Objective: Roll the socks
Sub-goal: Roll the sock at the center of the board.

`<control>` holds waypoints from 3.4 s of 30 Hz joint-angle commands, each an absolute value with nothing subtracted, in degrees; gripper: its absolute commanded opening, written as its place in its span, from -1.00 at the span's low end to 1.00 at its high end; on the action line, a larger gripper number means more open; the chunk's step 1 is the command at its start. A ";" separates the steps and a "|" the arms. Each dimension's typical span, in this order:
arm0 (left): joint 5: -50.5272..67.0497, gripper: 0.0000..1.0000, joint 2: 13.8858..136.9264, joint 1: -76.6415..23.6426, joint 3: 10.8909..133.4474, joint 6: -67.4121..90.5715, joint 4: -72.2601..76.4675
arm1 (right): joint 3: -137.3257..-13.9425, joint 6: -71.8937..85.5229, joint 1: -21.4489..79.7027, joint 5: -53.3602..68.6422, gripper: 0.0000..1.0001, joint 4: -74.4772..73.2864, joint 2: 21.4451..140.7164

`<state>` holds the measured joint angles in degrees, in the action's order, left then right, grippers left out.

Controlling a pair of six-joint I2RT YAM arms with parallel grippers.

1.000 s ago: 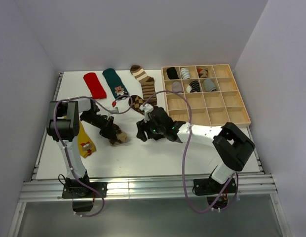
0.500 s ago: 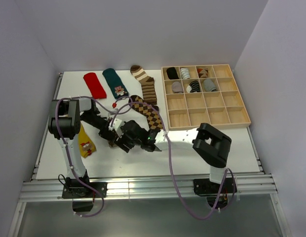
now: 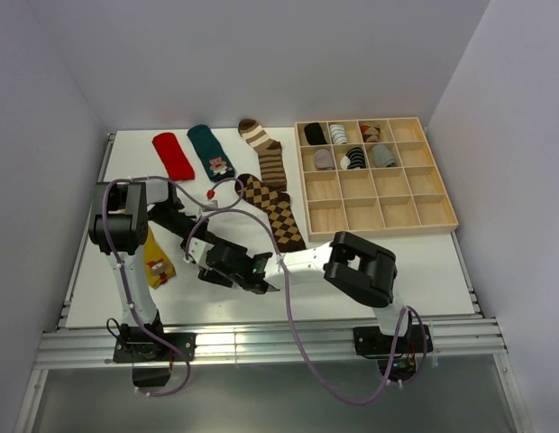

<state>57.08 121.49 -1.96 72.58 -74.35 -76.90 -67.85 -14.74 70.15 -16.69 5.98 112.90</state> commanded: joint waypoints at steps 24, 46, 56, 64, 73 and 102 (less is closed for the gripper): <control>55.98 -0.46 119.19 -4.75 76.10 -72.08 -78.40 | -70.14 -19.60 72.95 -22.41 -1.00 8.79 116.37; 54.59 -0.22 113.55 -2.20 80.60 -66.71 -77.61 | -61.70 -13.80 72.95 -27.24 -1.00 2.37 111.26; 48.87 -0.38 110.39 -0.53 76.91 -53.88 -63.91 | -62.58 -13.27 73.04 -26.90 -1.00 0.97 111.97; 49.04 -0.38 112.41 -2.37 74.62 -51.69 -60.65 | -63.19 -12.13 73.04 -26.90 -1.00 -1.32 112.50; 45.01 -0.42 114.96 -8.44 73.83 -43.52 -52.22 | -64.16 -11.51 72.86 -26.63 -1.00 -4.39 112.06; 37.18 -0.53 120.59 -14.85 81.56 -31.64 -43.42 | -82.35 -4.22 53.53 29.69 -0.95 -25.40 125.50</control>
